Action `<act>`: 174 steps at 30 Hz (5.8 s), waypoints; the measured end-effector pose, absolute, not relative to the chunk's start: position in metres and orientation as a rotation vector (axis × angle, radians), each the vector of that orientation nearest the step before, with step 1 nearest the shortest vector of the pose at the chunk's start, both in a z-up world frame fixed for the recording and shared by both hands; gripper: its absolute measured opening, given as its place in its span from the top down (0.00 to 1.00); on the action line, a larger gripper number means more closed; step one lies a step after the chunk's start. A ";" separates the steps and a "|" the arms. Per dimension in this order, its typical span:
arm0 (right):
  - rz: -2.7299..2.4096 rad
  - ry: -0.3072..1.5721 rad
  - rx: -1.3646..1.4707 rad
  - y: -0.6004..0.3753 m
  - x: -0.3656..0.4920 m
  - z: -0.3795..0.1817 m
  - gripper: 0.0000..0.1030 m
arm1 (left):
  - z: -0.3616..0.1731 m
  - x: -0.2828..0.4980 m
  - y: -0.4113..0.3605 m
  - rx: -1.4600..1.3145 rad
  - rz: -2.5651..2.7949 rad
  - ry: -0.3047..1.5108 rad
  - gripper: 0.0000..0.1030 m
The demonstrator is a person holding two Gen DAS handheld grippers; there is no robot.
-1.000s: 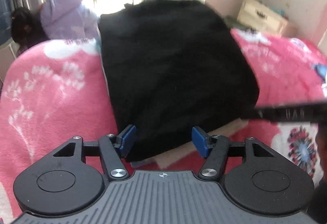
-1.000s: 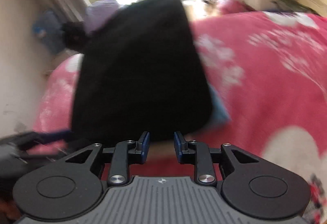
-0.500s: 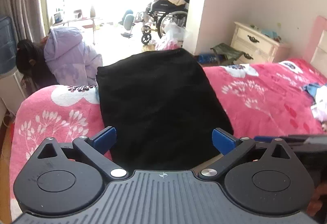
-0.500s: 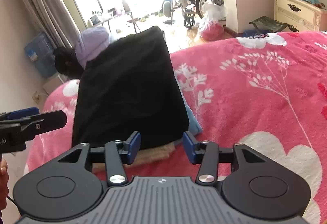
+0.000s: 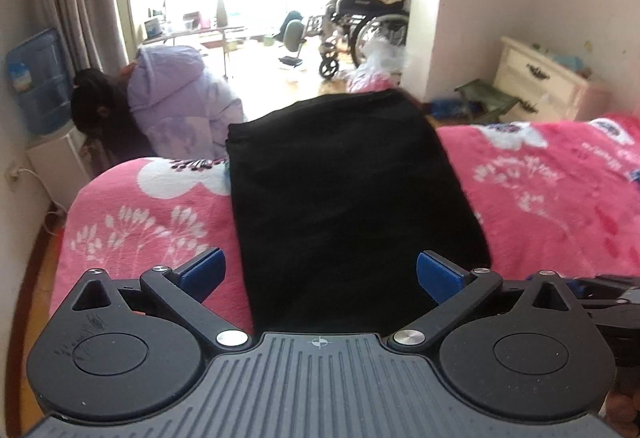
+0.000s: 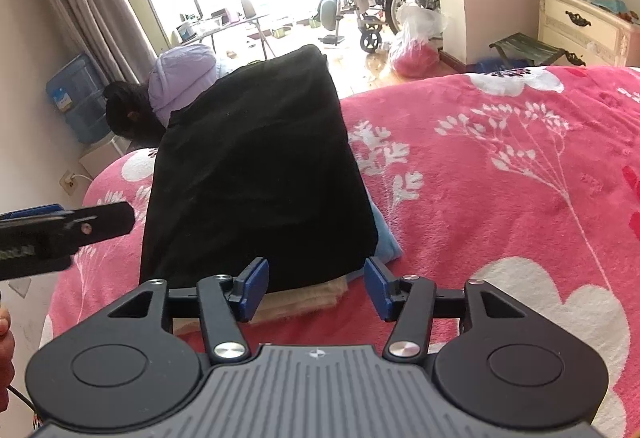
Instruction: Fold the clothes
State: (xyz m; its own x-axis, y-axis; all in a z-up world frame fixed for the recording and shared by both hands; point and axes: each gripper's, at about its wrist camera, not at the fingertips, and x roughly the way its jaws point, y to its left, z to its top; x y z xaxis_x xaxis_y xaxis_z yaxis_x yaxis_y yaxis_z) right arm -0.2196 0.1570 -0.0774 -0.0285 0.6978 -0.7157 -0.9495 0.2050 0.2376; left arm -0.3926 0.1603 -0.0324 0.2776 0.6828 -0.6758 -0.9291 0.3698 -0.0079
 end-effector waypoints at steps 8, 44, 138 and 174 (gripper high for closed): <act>1.334 0.866 -0.389 0.154 -0.219 -0.078 0.38 | -0.032 -0.397 0.169 -0.484 1.209 0.675 0.00; 1.258 0.889 -0.589 0.179 -0.250 -0.104 0.34 | -0.082 -0.406 0.185 -0.645 1.242 0.852 0.00; 1.252 0.843 -0.645 0.181 -0.259 -0.105 0.30 | -0.084 -0.399 0.183 -0.736 1.221 0.798 0.00; 1.260 0.840 -0.652 0.182 -0.262 -0.105 0.28 | -0.086 -0.401 0.184 -0.758 1.227 0.803 0.00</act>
